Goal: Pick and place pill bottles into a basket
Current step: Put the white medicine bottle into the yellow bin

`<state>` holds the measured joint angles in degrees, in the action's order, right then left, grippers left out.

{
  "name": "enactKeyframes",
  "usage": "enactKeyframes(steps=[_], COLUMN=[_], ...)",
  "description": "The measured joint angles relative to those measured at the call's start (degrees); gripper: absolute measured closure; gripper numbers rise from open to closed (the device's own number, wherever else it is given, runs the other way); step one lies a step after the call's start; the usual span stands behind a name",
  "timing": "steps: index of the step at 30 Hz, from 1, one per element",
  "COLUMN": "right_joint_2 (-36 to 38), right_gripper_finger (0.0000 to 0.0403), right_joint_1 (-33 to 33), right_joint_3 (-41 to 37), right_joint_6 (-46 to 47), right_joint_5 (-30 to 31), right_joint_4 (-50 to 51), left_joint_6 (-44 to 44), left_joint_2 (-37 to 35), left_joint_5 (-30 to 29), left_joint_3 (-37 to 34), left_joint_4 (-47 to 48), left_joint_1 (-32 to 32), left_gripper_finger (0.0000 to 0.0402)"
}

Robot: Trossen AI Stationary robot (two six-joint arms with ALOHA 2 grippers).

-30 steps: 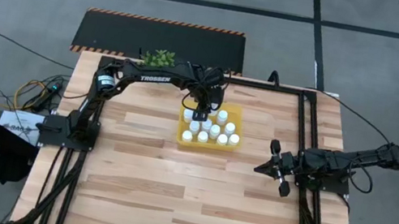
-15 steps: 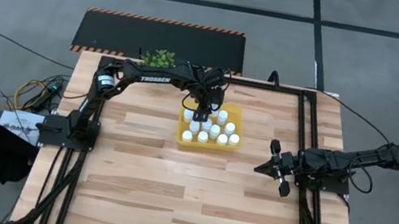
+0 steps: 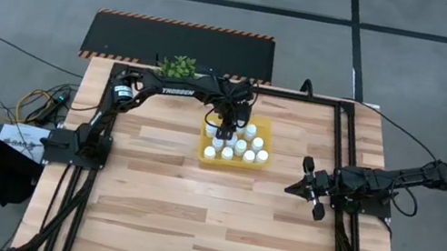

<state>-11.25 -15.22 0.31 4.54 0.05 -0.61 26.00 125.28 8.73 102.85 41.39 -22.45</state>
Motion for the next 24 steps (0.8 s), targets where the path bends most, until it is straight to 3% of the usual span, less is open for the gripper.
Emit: enactKeyframes(steps=[16,24], right_joint_2=[0.0,0.0], right_gripper_finger=[0.0401,0.0401], right_joint_1=[0.0,0.0], right_joint_3=[0.0,0.0], right_joint_6=[0.0,0.0], right_joint_5=[0.0,0.0], right_joint_4=[0.0,0.0], left_joint_6=[-0.2,-0.2], left_joint_2=[0.4,0.4], left_joint_5=[0.1,0.2], left_joint_3=[0.0,0.0], left_joint_4=[-1.4,-1.5], left_joint_1=[0.1,0.1], left_gripper_finger=[0.0204,0.0180])
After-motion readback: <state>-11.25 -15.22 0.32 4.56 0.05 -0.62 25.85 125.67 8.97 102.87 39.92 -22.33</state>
